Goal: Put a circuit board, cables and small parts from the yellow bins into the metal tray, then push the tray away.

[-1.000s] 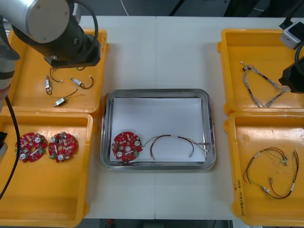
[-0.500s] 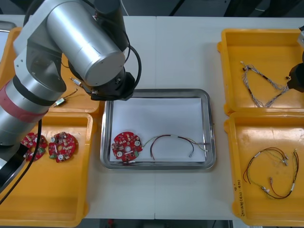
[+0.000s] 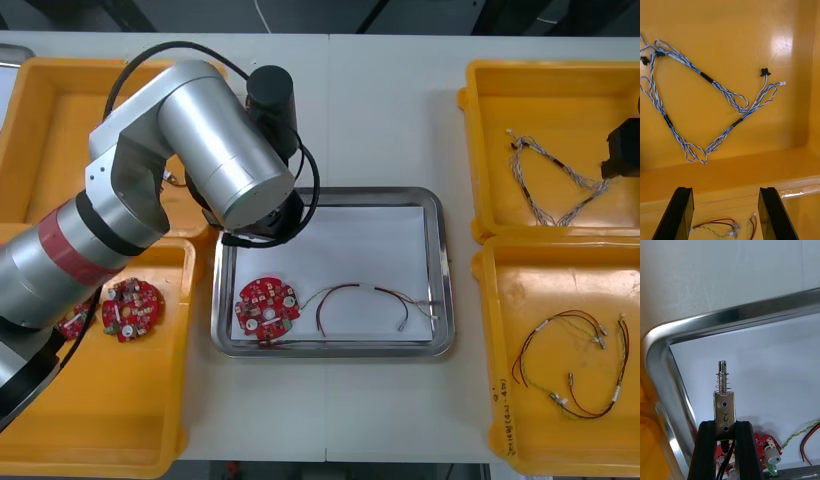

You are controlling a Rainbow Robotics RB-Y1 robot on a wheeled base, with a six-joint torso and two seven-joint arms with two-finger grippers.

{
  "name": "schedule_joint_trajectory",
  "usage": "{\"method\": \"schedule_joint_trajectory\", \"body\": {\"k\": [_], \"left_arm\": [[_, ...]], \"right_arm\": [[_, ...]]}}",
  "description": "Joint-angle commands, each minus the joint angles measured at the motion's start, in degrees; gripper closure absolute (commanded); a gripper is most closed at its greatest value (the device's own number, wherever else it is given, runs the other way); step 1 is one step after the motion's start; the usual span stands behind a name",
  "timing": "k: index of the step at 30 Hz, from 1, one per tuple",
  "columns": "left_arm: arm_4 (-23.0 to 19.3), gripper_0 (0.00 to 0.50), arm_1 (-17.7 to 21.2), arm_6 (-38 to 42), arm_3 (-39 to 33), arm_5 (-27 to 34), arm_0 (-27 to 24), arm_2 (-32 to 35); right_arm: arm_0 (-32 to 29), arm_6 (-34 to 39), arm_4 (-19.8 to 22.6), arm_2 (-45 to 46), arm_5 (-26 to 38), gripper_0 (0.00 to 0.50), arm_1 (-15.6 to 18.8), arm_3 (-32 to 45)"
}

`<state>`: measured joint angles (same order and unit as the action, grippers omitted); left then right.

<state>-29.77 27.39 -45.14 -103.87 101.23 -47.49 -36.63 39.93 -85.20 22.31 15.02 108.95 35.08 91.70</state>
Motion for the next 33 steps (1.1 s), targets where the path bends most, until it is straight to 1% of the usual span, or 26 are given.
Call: {"method": "schedule_joint_trajectory", "body": {"k": [1, 4, 7, 11, 18, 22, 30, 31, 32, 33], "left_arm": [[1.2, 0.500, -1.2, 6.3, 0.6, -1.3, 1.1, -2.0], [1.8, 0.499, -1.2, 6.4, 2.2, -2.3, 2.0, -2.6], [3.0, 0.499, -1.1, 6.4, 2.5, -3.0, 3.1, -2.7], [3.3, 0.499, -0.8, 6.4, 2.6, -3.9, 3.8, -2.7], [3.3, 0.499, -0.8, 6.6, 3.5, -5.3, 4.0, -2.9], [4.5, 0.496, -0.7, 6.9, 4.5, -7.1, 4.0, -4.3], [4.3, 0.498, -0.6, 7.5, 4.9, -7.5, 4.0, -4.7], [4.3, 0.485, -0.5, 7.7, 4.8, -7.5, 4.0, -4.7], [4.2, 0.315, -0.5, 7.9, 4.8, -7.5, 4.0, -4.7], [4.2, 0.222, -0.6, 7.9, 4.8, -7.5, 4.0, -4.6]], "right_arm": [[3.8, 6.0, -1.0, 1.7, -2.3, 0.000, 1.7, -2.4], [5.0, 8.7, -1.7, 1.6, -3.7, 0.000, 1.7, -4.9], [6.5, 11.0, -1.7, 1.6, -5.1, 0.000, 1.7, -8.2], [8.0, 13.6, -2.4, 1.6, -6.6, 0.000, 1.7, -11.8], [10.0, 15.5, -4.3, 1.6, -8.8, 0.000, 1.7, -17.6], [11.0, 20.0, -4.6, 1.6, -10.1, 0.000, 1.7, -20.4], [11.4, 27.7, -4.0, 1.6, -11.7, 0.000, 1.4, -24.0], [11.4, 28.9, -3.9, 1.5, -11.9, 0.000, 1.3, -24.6], [11.4, 30.3, -3.7, 1.5, -12.3, 0.000, 1.0, -25.3], [11.4, 31.1, -3.7, 1.5, -12.4, 0.000, 1.0, -25.6]]}}
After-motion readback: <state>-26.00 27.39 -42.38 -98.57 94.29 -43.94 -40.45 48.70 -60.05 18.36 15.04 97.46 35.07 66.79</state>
